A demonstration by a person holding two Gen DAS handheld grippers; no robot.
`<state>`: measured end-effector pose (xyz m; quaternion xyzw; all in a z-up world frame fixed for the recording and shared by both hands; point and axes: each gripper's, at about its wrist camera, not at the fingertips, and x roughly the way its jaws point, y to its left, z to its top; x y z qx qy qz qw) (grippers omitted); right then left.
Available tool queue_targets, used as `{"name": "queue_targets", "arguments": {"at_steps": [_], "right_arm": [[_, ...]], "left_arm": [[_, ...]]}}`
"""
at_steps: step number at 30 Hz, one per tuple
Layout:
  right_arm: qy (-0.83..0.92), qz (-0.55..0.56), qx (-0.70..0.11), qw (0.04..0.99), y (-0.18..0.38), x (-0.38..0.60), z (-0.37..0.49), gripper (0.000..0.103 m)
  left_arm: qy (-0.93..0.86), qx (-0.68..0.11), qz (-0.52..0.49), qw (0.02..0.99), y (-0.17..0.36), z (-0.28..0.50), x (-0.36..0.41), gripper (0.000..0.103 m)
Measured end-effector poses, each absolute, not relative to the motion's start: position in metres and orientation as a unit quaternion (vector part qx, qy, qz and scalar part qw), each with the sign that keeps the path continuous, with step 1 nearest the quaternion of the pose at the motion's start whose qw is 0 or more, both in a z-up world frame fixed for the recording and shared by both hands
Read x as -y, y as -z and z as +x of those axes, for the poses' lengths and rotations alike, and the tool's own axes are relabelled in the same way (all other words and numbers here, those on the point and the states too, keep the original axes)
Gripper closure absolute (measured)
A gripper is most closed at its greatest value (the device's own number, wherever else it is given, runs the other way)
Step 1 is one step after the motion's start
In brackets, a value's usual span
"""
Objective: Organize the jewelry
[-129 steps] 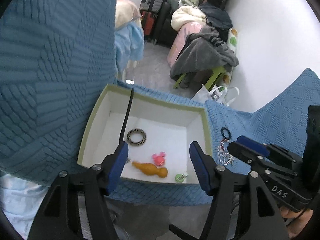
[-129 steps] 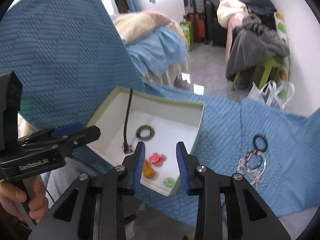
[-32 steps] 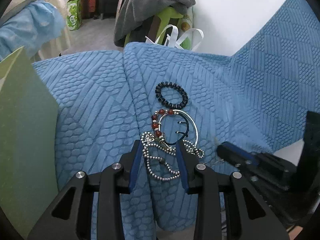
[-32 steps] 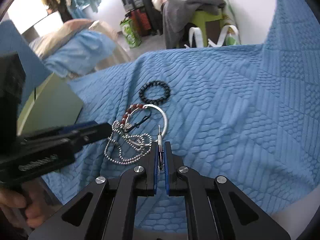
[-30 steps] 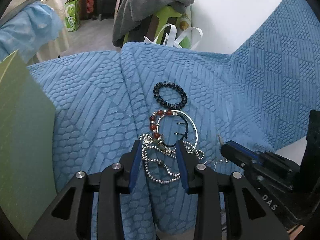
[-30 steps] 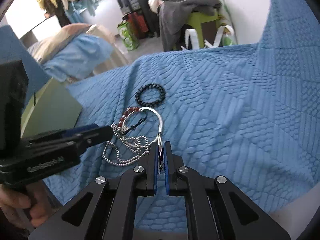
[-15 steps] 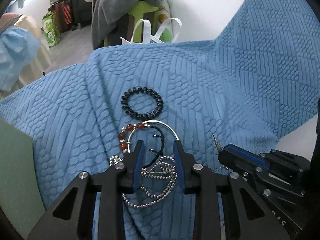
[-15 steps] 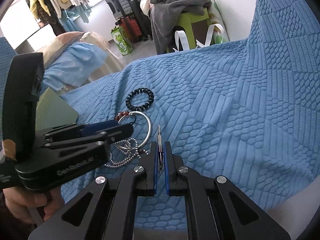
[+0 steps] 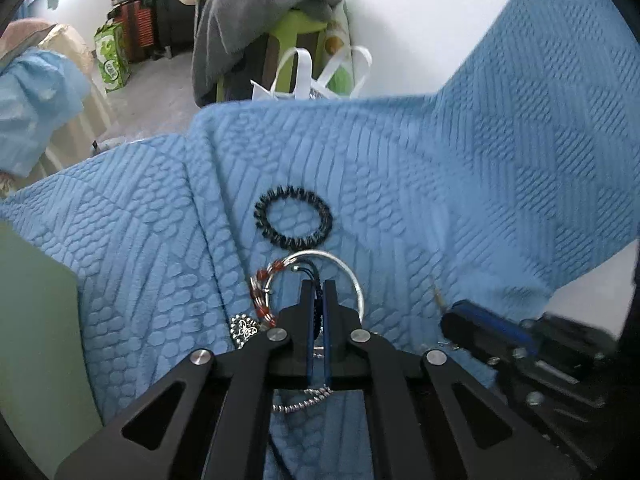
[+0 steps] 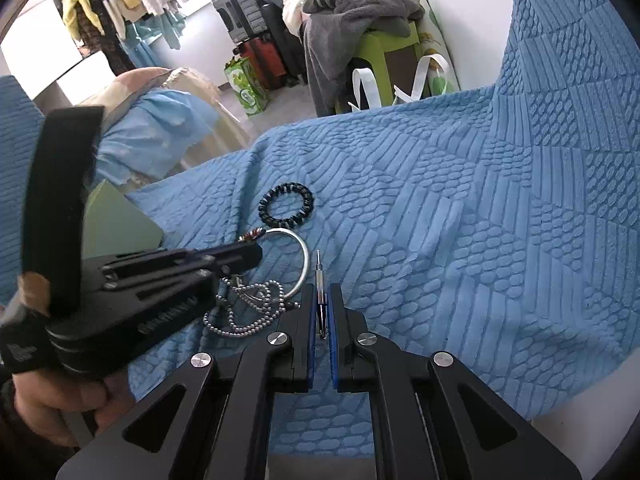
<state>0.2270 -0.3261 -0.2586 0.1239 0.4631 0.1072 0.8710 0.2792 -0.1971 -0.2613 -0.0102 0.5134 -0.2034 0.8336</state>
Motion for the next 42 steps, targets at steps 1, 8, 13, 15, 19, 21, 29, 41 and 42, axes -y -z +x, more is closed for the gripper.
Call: {"name": "queue_targets", "arguments": {"at_steps": [1, 8, 13, 15, 19, 21, 29, 41, 42], "right_arm": [[-0.108, 0.124, -0.462, 0.872, 0.256, 0.325, 0.226, 0.099], [-0.108, 0.123, -0.444, 0.881, 0.226, 0.320, 0.219, 0.099], [-0.112, 0.120, -0.431, 0.887, 0.201, 0.313, 0.216, 0.099], [-0.114, 0.120, -0.423, 0.891, 0.186, 0.311, 0.216, 0.099], [-0.121, 0.115, -0.406, 0.899, 0.154, 0.305, 0.215, 0.099], [-0.126, 0.110, -0.395, 0.903, 0.136, 0.299, 0.213, 0.099], [-0.123, 0.094, -0.386, 0.909, 0.110, 0.290, 0.218, 0.099], [-0.100, 0.104, -0.507, 0.850, 0.230, 0.314, 0.225, 0.079], [-0.100, 0.105, -0.512, 0.846, 0.238, 0.313, 0.225, 0.079]], "left_arm": [[0.206, -0.510, -0.023, 0.835, 0.255, 0.277, 0.193, 0.101], [0.220, -0.484, -0.057, 0.845, 0.212, 0.263, 0.174, 0.100], [0.217, -0.465, -0.074, 0.855, 0.177, 0.255, 0.157, 0.100], [0.218, -0.456, -0.077, 0.860, 0.165, 0.253, 0.151, 0.100], [0.197, -0.448, -0.079, 0.868, 0.134, 0.248, 0.132, 0.100], [0.190, -0.448, -0.080, 0.870, 0.123, 0.247, 0.126, 0.100], [0.181, -0.412, -0.076, 0.890, 0.070, 0.226, 0.096, 0.100], [0.154, -0.425, -0.110, 0.885, 0.091, 0.190, 0.040, 0.100], [0.153, -0.428, -0.110, 0.884, 0.094, 0.189, 0.038, 0.100]]}}
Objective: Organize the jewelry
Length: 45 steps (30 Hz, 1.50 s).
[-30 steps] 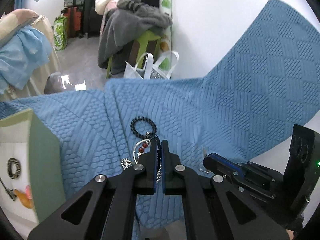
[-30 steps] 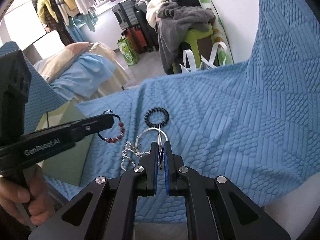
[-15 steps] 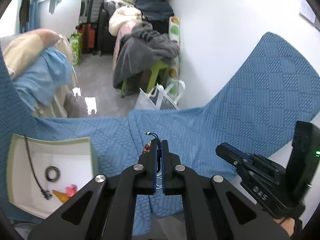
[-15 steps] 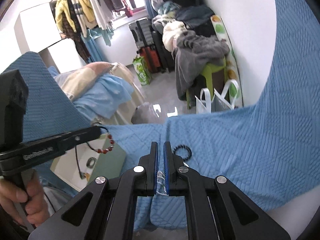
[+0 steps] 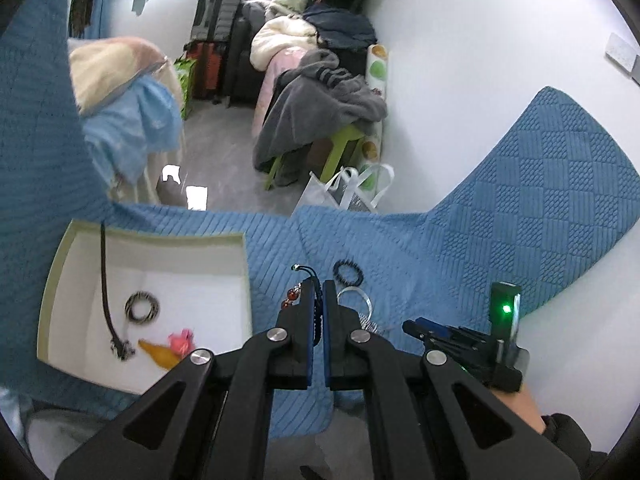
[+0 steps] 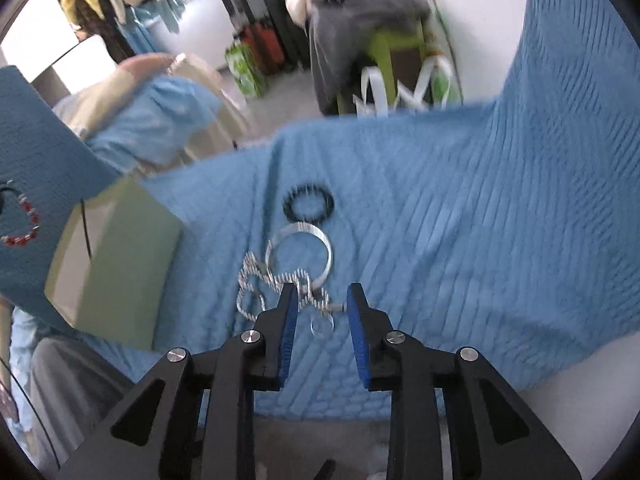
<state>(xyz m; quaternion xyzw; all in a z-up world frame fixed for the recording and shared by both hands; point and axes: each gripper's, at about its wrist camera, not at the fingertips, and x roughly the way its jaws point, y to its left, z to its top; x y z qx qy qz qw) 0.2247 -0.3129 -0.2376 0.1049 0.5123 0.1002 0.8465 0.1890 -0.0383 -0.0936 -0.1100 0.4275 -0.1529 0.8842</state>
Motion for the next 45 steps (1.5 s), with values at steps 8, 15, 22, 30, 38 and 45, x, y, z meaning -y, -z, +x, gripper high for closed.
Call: {"name": "queue_targets", "arguments": {"at_steps": [8, 15, 22, 30, 38, 45], "right_arm": [[-0.137, 0.068, -0.533, 0.832, 0.269, 0.274, 0.238, 0.079], [-0.121, 0.028, -0.544, 0.830, 0.292, 0.262, 0.256, 0.076], [-0.101, -0.026, -0.535, 0.838, 0.292, 0.251, 0.254, 0.097], [-0.113, 0.038, -0.488, 0.864, 0.227, 0.262, 0.249, 0.098], [-0.138, 0.065, -0.438, 0.886, 0.144, 0.248, 0.248, 0.098], [-0.160, 0.041, -0.404, 0.900, 0.080, 0.217, 0.245, 0.098]], "left_arm": [[0.145, -0.445, -0.109, 0.877, 0.111, 0.180, 0.027, 0.100], [0.139, -0.452, -0.112, 0.874, 0.115, 0.179, 0.018, 0.100], [0.124, -0.458, -0.120, 0.872, 0.120, 0.178, 0.005, 0.100], [0.123, -0.451, -0.128, 0.875, 0.103, 0.180, -0.005, 0.100], [0.132, -0.441, -0.127, 0.878, 0.080, 0.185, -0.012, 0.100], [0.135, -0.433, -0.124, 0.883, 0.058, 0.192, -0.023, 0.100]]}}
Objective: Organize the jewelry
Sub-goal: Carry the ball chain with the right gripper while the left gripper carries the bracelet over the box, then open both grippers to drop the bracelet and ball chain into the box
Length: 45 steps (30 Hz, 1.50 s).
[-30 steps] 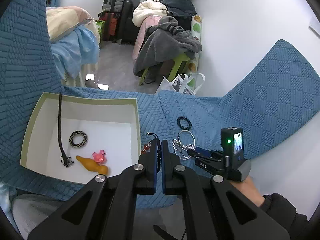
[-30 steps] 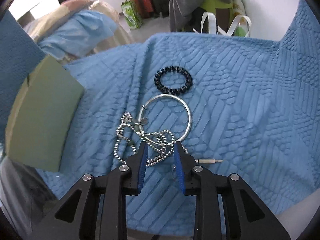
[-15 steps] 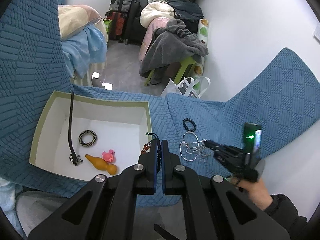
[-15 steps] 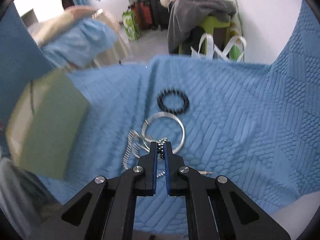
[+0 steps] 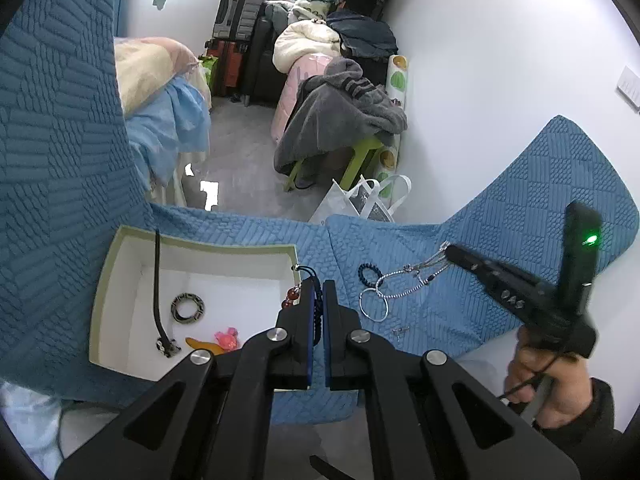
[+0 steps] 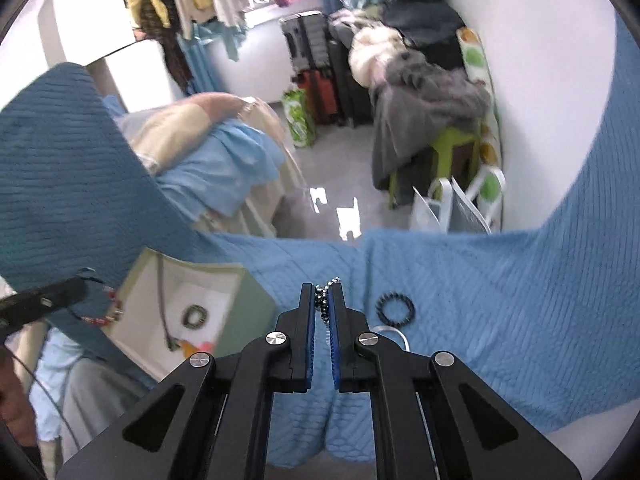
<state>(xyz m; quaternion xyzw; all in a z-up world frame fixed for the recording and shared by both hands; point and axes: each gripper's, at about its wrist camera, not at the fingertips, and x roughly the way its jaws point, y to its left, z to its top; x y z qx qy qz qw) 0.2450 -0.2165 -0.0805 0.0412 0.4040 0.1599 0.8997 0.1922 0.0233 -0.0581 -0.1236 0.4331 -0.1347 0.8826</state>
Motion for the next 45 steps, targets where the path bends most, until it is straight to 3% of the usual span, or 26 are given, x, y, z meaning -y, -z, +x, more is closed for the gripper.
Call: {"name": "queue_targets", "arguments": {"at_steps": [8, 14, 45], "right_arm": [[-0.201, 0.042, -0.369, 0.906, 0.021, 0.175, 0.241, 0.098], [-0.230, 0.041, -0.365, 0.901, 0.009, 0.144, 0.233, 0.098], [-0.220, -0.029, -0.513, 0.829, 0.139, 0.062, 0.223, 0.097]], "left_arm": [[0.128, -0.417, -0.117, 0.892, 0.034, 0.199, -0.043, 0.100], [0.111, -0.422, -0.118, 0.892, 0.040, 0.196, -0.069, 0.100], [0.072, -0.520, -0.127, 0.841, 0.147, 0.193, -0.111, 0.100]]}}
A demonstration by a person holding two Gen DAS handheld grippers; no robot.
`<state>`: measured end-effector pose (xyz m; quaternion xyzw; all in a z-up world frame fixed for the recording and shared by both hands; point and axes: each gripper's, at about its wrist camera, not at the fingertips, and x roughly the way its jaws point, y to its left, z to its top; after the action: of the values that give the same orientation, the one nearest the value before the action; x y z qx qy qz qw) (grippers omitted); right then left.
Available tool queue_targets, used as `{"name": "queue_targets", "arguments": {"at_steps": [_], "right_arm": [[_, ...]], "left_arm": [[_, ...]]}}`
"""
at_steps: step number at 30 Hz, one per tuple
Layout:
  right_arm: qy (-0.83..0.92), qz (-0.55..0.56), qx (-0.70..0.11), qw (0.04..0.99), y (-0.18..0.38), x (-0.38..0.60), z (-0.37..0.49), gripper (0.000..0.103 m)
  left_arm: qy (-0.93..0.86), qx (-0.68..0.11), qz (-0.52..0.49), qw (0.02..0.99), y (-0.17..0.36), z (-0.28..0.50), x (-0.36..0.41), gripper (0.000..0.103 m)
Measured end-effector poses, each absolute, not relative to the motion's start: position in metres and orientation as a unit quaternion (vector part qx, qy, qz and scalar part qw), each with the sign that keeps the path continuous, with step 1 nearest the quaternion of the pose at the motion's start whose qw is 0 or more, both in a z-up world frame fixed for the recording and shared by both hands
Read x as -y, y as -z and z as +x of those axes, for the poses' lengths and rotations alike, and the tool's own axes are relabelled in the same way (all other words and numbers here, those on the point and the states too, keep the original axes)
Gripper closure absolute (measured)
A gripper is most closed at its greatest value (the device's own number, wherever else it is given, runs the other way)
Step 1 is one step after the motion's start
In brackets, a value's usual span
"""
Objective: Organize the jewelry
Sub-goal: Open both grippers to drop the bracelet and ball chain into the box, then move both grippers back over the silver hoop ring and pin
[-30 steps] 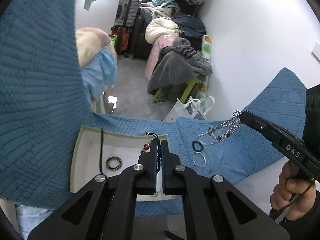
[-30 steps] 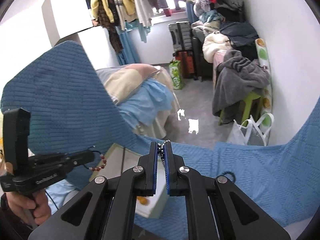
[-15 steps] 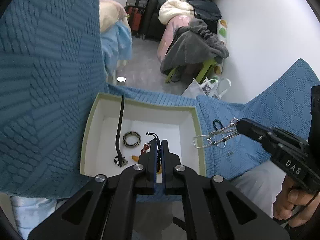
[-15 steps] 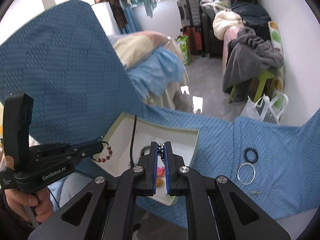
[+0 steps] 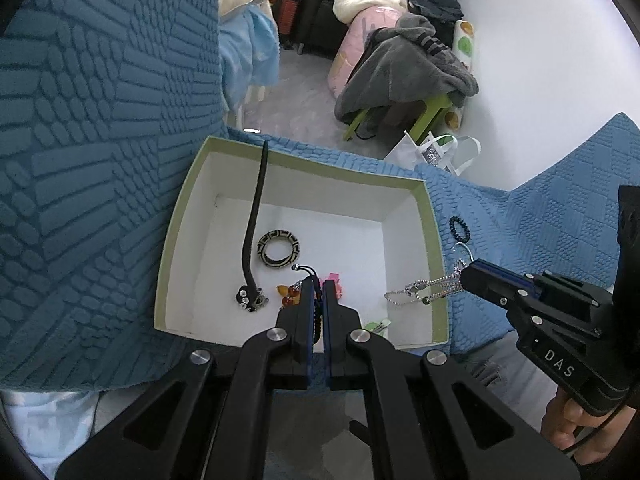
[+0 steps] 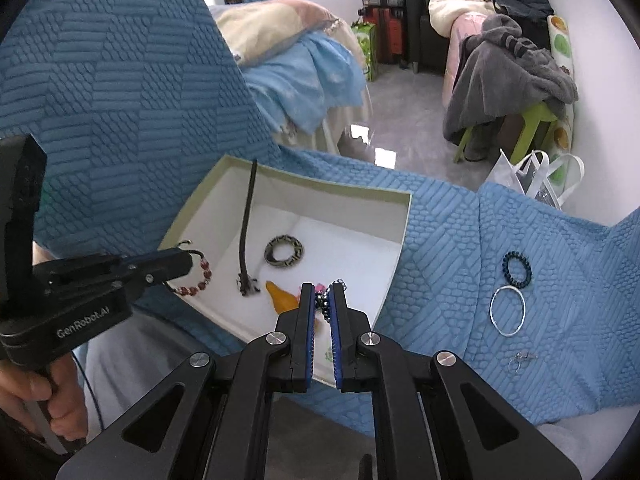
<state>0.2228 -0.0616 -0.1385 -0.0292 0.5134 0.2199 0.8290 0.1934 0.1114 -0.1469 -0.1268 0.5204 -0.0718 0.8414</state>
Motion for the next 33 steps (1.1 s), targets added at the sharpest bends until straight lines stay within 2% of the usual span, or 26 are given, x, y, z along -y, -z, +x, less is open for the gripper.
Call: {"name": "queue_targets", "arguments": {"at_steps": [4, 5, 6, 7, 8, 9, 23, 33], "right_arm": [[-0.215, -0.027, -0.520, 0.826, 0.143, 0.061, 0.223, 0.097], [-0.215, -0.026, -0.520, 0.826, 0.143, 0.062, 0.223, 0.097], [-0.215, -0.025, -0.520, 0.826, 0.141, 0.062, 0.223, 0.095], [-0.216, -0.023, -0.519, 0.827, 0.139, 0.062, 0.223, 0.094], [-0.218, -0.021, -0.516, 0.828, 0.136, 0.063, 0.223, 0.088], [-0.219, -0.019, -0.512, 0.830, 0.133, 0.064, 0.222, 0.081], [-0.213, -0.009, -0.435, 0.875, 0.068, 0.095, 0.198, 0.081], [-0.169, 0.014, -0.399, 0.901, 0.048, 0.153, 0.174, 0.081]], "left_arm": [[0.073, -0.524, -0.126, 0.839, 0.148, 0.194, -0.113, 0.099], [0.073, -0.525, -0.128, 0.838, 0.147, 0.195, -0.113, 0.093], [0.074, -0.526, -0.130, 0.837, 0.147, 0.195, -0.113, 0.087], [0.073, -0.524, -0.134, 0.838, 0.145, 0.195, -0.114, 0.069], [0.072, -0.520, -0.136, 0.840, 0.143, 0.194, -0.114, 0.052], [0.070, -0.516, -0.137, 0.843, 0.140, 0.193, -0.114, 0.048], [0.088, -0.462, -0.112, 0.875, 0.081, 0.177, -0.077, 0.048], [0.115, -0.432, -0.093, 0.890, 0.054, 0.165, -0.033, 0.048]]}}
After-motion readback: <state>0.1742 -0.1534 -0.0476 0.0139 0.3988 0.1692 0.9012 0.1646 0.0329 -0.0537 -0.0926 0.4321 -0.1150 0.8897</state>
